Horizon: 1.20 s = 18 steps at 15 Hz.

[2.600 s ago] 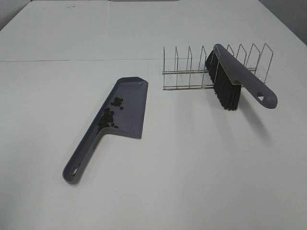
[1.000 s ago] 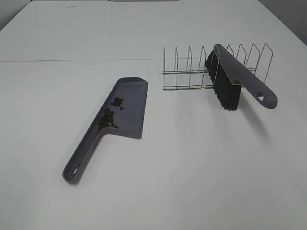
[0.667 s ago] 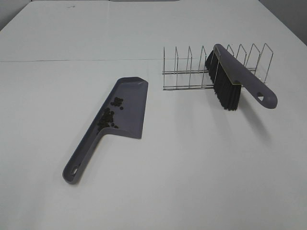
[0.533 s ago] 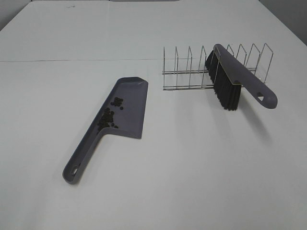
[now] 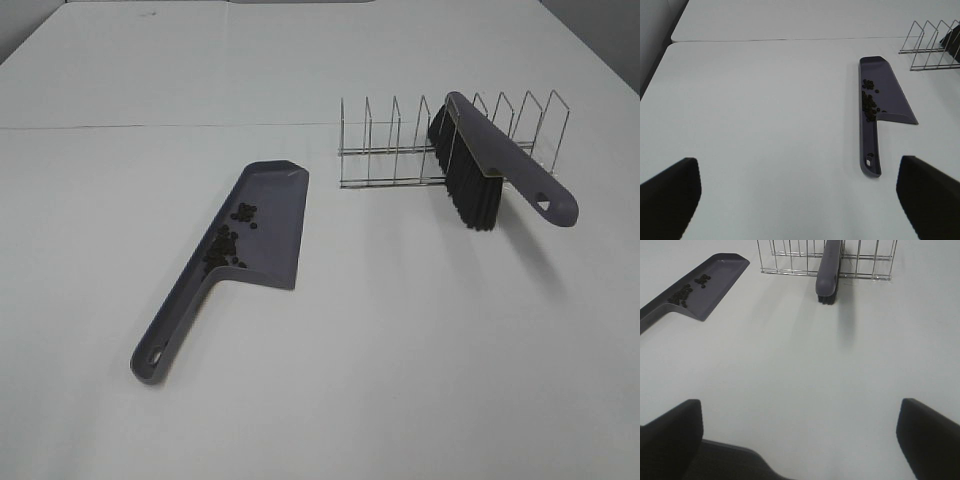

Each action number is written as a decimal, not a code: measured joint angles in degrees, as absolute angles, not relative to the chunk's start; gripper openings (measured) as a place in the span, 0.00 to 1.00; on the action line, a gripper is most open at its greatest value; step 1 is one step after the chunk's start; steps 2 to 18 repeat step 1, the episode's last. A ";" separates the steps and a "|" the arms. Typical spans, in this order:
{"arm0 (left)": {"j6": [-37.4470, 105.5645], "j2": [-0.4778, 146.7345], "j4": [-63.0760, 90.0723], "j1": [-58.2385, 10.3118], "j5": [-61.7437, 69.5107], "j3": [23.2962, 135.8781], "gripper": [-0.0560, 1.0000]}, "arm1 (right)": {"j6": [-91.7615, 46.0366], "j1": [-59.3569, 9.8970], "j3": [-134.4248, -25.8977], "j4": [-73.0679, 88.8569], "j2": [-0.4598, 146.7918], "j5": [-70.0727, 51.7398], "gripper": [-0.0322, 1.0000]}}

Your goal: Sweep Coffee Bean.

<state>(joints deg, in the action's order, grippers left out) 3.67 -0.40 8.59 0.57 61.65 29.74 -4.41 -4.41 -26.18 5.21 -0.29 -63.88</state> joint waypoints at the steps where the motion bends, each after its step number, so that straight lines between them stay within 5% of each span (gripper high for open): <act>1: 3.67 -0.40 8.59 0.57 61.65 29.74 0.99 | -4.41 -4.41 -26.18 5.21 -0.29 -63.88 0.95; 18: 3.67 -0.40 8.59 0.57 61.65 29.74 0.99 | -4.41 -4.41 -26.18 5.21 -0.29 -63.88 0.95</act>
